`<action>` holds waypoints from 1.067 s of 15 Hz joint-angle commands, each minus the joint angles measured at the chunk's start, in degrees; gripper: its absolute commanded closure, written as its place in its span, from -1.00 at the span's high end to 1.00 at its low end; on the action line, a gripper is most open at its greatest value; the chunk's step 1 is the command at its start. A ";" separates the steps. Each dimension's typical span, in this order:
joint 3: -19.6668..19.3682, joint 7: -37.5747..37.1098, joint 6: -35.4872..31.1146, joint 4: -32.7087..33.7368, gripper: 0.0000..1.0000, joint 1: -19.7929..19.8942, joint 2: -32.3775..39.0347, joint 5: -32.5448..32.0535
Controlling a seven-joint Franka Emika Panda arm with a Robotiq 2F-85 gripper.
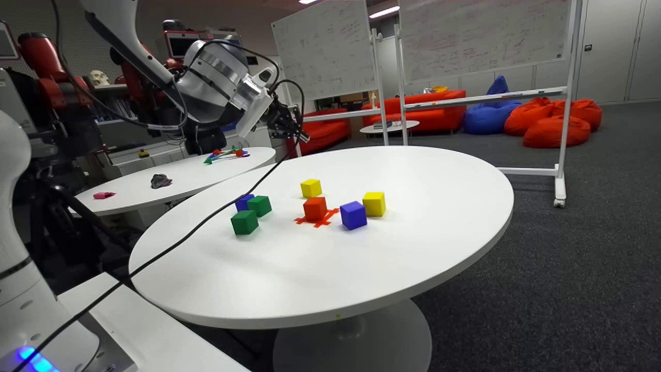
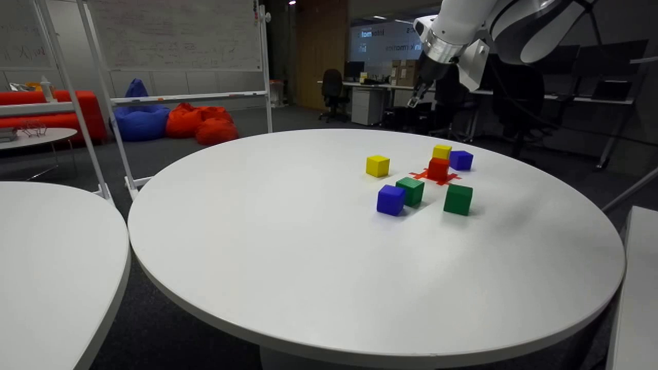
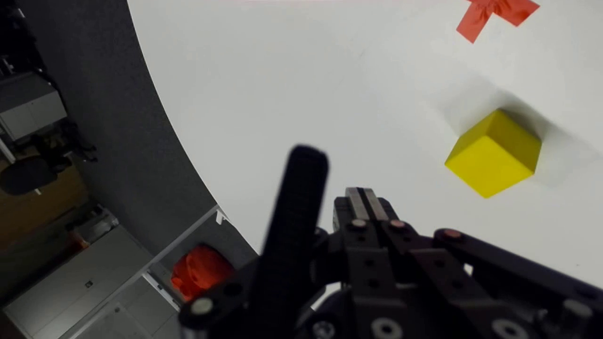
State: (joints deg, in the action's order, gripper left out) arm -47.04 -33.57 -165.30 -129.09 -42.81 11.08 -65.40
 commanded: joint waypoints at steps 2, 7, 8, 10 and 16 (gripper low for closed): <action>0.21 0.00 -0.01 -0.05 -0.98 0.41 0.95 0.09; 0.28 -0.02 -0.03 -0.01 -0.98 0.47 1.89 0.18; 0.29 -0.02 -0.03 -0.01 -0.98 0.47 1.90 0.18; 0.29 -0.02 -0.03 -0.01 -0.98 0.48 1.89 0.18; 0.29 -0.02 -0.03 -0.01 -0.98 0.50 1.89 0.19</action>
State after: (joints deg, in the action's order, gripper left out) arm -46.74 -33.59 -165.33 -129.09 -42.31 12.98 -65.21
